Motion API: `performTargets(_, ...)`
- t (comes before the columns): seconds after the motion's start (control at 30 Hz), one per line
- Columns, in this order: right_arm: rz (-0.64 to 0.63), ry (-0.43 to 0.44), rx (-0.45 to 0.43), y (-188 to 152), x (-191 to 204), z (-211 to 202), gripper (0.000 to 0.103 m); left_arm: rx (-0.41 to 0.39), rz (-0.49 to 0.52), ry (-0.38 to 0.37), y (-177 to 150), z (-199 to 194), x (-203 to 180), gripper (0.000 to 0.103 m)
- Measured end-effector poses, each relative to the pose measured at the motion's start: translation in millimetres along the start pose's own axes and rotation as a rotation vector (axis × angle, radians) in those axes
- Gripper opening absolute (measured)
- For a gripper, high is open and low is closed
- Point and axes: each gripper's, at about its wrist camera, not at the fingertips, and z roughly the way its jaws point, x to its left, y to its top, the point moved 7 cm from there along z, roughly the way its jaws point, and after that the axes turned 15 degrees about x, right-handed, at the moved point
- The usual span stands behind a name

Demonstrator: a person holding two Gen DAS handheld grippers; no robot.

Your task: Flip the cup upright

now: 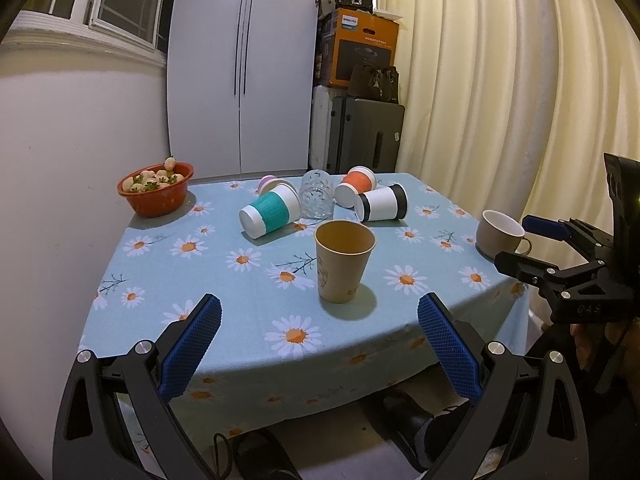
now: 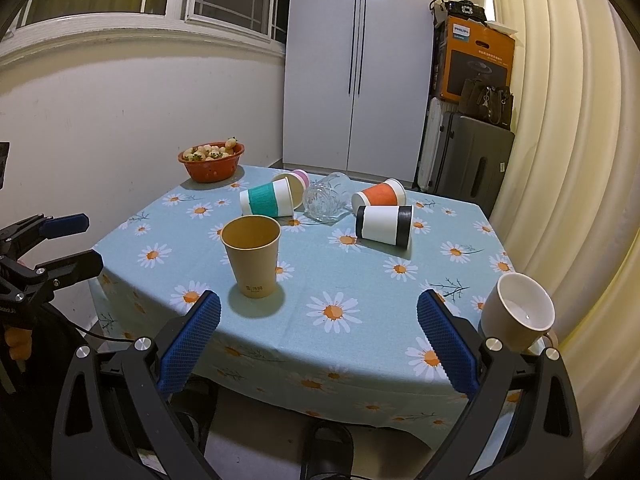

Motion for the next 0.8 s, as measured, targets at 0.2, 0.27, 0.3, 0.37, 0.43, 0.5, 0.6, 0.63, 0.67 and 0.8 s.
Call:
performTargets(0.2, 0.002, 0.001, 0.0, 0.1, 0.2, 0.1, 0.098, -0.003, -0.01, 0.007, -0.3, -0.6, 1.6, 0.096)
performTargets(0.27, 0.001, 0.001, 0.0, 0.3, 0.9, 0.2, 0.098, -0.003, -0.01, 0.006, -0.2, -0.6, 1.7, 0.096)
performTargets(0.3, 0.001, 0.001, 0.001, 1.0, 2.0, 0.9, 0.098, -0.003, -0.008, 0.006, -0.4, -0.7, 1.5, 0.096)
performTargets(0.37, -0.002, -0.001, 0.002, 1.0, 1.2, 0.4, 0.098, -0.002, -0.004, 0.007, -0.6, -0.1, 0.4, 0.096)
performTargets(0.43, -0.002, -0.001, 0.002, 0.2, -0.1, -0.1, 0.098, -0.001, -0.005, 0.008, -0.2, 0.1, 0.3, 0.096)
performTargets(0.5, -0.001, -0.002, 0.002, 0.3, 0.1, 0.0, 0.098, -0.004, -0.005, 0.0, -0.1, -0.4, -0.1, 0.096)
performTargets(0.6, -0.001, -0.001, 0.002, 0.4, 0.3, 0.1, 0.098, -0.008, -0.008, -0.004, -0.8, -1.2, -0.1, 0.096)
performTargets(0.63, -0.002, -0.001, 0.003, 0.9, 1.3, 0.6, 0.098, -0.01, -0.007, -0.005, -1.0, -1.4, -0.2, 0.096)
performTargets(0.67, -0.002, -0.001, 0.003, 1.1, 1.8, 0.8, 0.098, -0.01, -0.006, -0.007, -1.1, -1.6, -0.2, 0.096)
performTargets(0.8, -0.004, -0.002, 0.004, 0.3, 0.5, 0.3, 0.098, -0.006, -0.001, -0.003, -0.3, 0.4, -1.5, 0.096)
